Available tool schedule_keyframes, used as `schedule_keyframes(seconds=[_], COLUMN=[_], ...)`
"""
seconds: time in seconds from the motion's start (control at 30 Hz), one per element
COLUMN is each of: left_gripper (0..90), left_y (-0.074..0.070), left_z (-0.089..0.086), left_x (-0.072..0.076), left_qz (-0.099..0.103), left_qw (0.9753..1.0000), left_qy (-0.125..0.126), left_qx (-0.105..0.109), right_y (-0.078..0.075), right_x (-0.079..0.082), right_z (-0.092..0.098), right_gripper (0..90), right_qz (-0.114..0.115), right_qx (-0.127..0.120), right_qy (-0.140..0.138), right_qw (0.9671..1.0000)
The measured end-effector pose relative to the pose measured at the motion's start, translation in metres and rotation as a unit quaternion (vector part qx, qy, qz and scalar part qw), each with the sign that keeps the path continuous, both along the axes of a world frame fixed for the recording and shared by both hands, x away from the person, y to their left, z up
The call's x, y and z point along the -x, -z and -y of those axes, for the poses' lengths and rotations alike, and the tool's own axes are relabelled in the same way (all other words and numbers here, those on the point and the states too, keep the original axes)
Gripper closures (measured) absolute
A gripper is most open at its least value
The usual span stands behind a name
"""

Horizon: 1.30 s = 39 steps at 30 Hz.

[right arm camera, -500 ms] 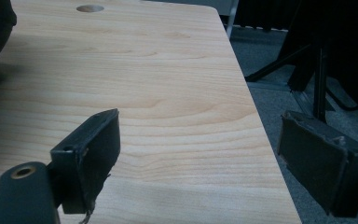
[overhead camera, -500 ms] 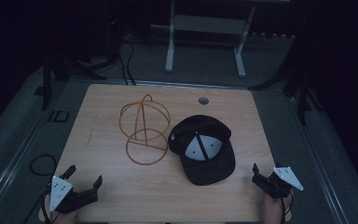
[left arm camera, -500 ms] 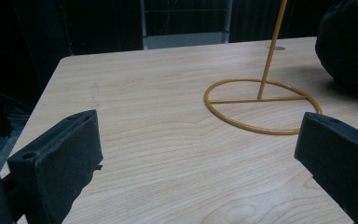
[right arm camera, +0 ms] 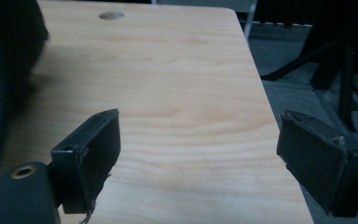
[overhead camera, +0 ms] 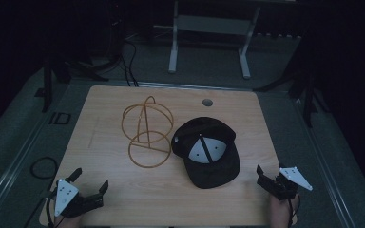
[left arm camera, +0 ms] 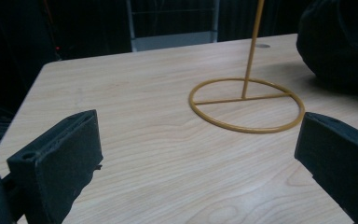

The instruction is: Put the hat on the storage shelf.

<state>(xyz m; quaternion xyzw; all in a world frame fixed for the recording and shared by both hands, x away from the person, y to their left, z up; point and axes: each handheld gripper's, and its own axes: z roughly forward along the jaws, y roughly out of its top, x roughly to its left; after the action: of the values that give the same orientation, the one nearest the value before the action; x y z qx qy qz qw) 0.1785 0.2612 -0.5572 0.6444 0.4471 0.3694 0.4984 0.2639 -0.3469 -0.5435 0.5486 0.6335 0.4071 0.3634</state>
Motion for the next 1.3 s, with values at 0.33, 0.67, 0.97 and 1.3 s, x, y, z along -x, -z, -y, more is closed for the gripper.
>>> schedule_keyframes(seconds=[0.33,0.67,0.97,1.3], left_gripper=[1.0,1.0,1.0,1.0], left_y=[-0.004,-0.005,-0.006,-0.005], left_z=[0.009,0.017,0.017,0.021], left_x=[0.000,0.000,0.001,0.000], left_qz=[-0.009,-0.034,-0.044,-0.055], left_qw=[0.9994,0.9988,0.9977,0.9960], left_qy=[0.026,0.033,0.051,0.069], left_qx=[0.020,0.010,0.012,0.007], right_y=[-0.046,-0.081,-0.094,-0.086], right_x=[-0.007,-0.024,-0.043,-0.072], right_z=[-0.005,-0.024,-0.049,-0.081], right_gripper=[13.3,12.7,12.2,12.1], right_qz=[0.026,0.040,0.032,-0.007], right_qx=[-0.025,-0.008,0.014,0.030], right_qy=[-0.039,-0.100,-0.151,-0.207], right_qw=[0.9986,0.9941,0.9879,0.9778])
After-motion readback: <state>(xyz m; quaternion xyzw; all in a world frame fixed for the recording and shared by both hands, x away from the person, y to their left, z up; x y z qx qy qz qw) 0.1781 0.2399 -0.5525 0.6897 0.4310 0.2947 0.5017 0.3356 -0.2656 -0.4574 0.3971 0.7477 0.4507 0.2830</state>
